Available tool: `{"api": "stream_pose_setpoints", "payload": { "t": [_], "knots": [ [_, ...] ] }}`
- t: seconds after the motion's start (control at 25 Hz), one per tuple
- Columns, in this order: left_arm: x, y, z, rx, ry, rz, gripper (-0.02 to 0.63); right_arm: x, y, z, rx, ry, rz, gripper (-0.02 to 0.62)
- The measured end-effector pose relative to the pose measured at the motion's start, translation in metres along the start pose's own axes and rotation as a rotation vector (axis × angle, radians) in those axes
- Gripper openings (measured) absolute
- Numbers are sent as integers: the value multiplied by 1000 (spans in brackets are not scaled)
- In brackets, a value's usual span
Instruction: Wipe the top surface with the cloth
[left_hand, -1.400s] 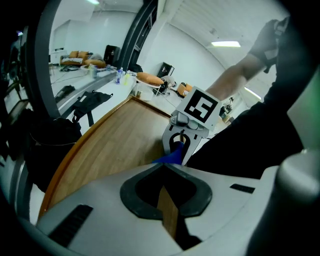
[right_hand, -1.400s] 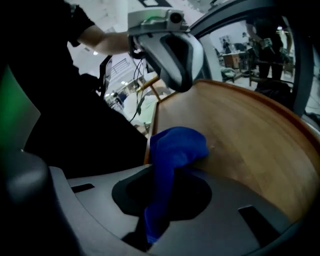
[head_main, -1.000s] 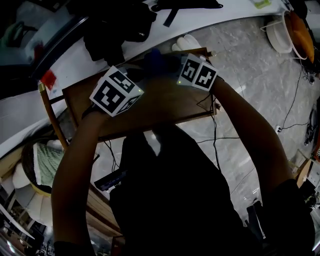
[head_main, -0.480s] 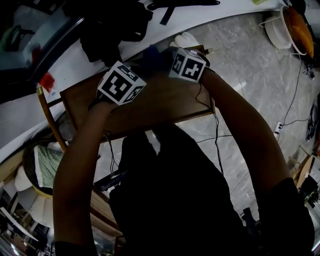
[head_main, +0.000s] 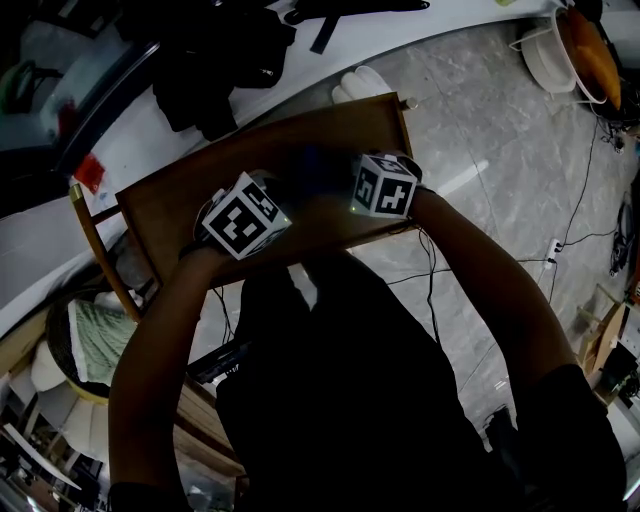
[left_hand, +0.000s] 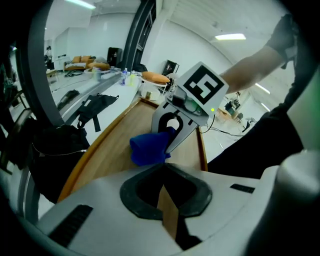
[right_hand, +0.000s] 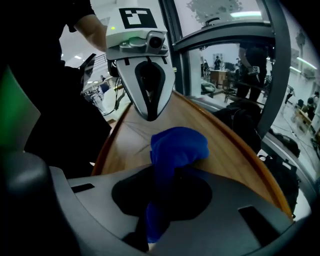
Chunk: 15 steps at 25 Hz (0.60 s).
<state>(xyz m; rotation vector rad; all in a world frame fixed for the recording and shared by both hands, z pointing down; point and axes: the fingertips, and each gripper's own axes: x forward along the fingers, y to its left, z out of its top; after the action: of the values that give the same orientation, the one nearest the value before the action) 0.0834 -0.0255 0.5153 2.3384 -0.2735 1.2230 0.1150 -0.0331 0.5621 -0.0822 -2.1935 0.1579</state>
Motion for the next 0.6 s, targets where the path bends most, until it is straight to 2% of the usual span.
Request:
{"api": "stream_pose_setpoints", "payload": {
  "t": [0.36, 0.6],
  "knots": [
    [18, -61, -38, 41, 80, -104, 9, 2, 89, -23, -20, 21, 130, 63],
    [29, -92, -50, 119, 149, -176, 9, 2, 119, -30, -25, 30, 172, 63]
  ]
}}
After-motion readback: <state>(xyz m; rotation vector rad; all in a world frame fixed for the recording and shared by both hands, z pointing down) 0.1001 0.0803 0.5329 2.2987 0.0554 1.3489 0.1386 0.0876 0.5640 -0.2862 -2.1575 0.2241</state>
